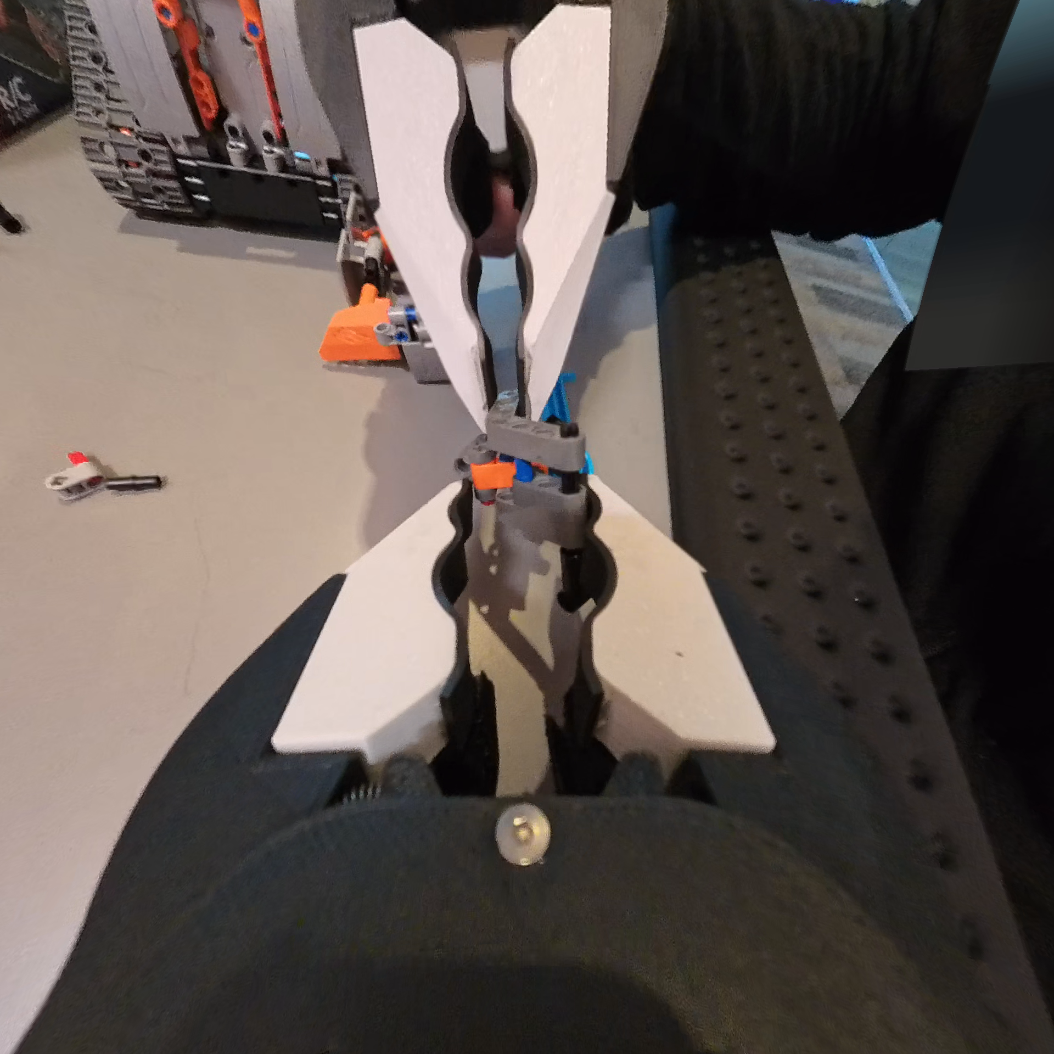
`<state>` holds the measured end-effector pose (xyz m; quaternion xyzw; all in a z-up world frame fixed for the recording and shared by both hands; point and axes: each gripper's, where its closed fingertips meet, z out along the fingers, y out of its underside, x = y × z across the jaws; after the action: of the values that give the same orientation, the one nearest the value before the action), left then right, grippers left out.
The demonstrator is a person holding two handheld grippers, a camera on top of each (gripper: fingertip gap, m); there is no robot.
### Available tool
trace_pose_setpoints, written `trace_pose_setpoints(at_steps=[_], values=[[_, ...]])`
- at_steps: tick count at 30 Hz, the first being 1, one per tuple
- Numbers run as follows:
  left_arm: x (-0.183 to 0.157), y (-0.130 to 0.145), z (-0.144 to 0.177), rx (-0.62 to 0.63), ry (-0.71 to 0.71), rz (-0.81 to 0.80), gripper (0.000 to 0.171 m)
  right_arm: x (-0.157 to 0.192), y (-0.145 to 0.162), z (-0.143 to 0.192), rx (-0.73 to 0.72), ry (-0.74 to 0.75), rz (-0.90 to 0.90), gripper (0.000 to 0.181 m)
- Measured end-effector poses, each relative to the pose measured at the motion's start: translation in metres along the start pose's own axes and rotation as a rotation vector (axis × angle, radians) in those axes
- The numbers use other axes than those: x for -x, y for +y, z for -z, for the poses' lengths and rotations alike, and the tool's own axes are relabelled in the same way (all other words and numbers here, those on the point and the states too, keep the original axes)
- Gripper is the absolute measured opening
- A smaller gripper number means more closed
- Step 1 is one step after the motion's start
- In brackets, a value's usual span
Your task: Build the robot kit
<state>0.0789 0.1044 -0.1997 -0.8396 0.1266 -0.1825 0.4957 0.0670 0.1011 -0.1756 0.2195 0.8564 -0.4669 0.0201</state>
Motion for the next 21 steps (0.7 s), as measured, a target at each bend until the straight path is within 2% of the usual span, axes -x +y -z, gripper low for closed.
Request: trace_pose_setpoints(at_steps=[4, 7, 11, 21], values=[[0.008, -0.016, 0.011, -0.116, -0.053, 0.008, 0.047, -0.004, -0.006, 0.007, -0.055, 0.015, -0.028, 0.005], [0.01, -0.023, 0.014, -0.156, -0.082, -0.007, 0.042, -0.006, -0.01, 0.007, -0.068, 0.041, -0.026, 0.005], [0.011, -0.024, 0.012, -0.162, -0.088, -0.011, 0.025, -0.003, -0.013, 0.005, -0.089, 0.038, -0.031, 0.005], [0.009, -0.021, 0.011, -0.139, -0.096, -0.032, 0.023, -0.004, -0.013, 0.002, -0.089, 0.041, -0.048, 0.005]])
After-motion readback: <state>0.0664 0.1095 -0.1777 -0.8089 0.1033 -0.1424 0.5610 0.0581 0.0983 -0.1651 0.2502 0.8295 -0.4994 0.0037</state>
